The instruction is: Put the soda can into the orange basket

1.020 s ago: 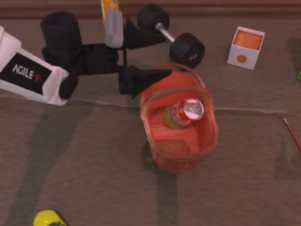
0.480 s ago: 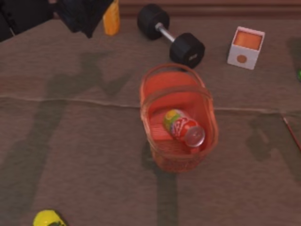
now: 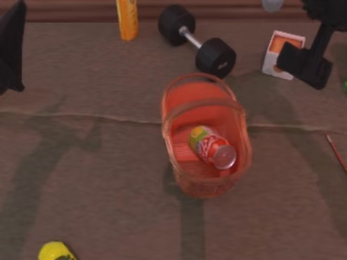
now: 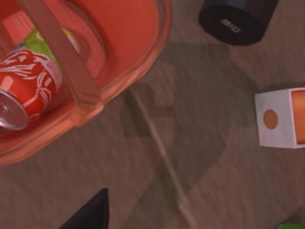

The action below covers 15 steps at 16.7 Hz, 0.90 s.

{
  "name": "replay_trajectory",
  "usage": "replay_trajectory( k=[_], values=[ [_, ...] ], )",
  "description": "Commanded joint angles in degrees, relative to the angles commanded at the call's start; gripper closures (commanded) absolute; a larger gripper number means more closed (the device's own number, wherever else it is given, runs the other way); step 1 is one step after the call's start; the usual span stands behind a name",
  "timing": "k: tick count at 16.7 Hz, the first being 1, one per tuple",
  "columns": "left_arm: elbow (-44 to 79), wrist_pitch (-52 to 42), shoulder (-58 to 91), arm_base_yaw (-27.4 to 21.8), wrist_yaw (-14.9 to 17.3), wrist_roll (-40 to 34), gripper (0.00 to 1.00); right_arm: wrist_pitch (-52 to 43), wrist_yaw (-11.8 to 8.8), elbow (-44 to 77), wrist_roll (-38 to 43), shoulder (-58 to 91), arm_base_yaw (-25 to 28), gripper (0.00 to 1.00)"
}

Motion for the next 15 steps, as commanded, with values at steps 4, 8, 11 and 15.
replay_trajectory(
  k=[4, 8, 11, 15],
  values=[
    [-13.76, -9.83, -20.04, 2.09, -11.5, 1.97, 0.0, -13.97, 0.13, 21.04, -8.83, 20.21, 5.7, 0.0],
    [-25.13, -17.43, -34.57, 3.23, -19.68, 4.6, 0.0, -25.2, -0.03, 36.03, -15.38, 36.02, 9.98, 0.0],
    [-30.35, -20.75, -40.37, 3.59, -23.11, 6.17, 0.0, -30.3, -0.23, 42.38, -18.21, 42.82, 11.83, 0.0],
    [-31.77, -21.63, -41.95, 3.67, -24.0, 6.66, 0.0, -31.59, -0.32, 43.92, -18.91, 44.47, 12.3, 0.0]
  ],
)
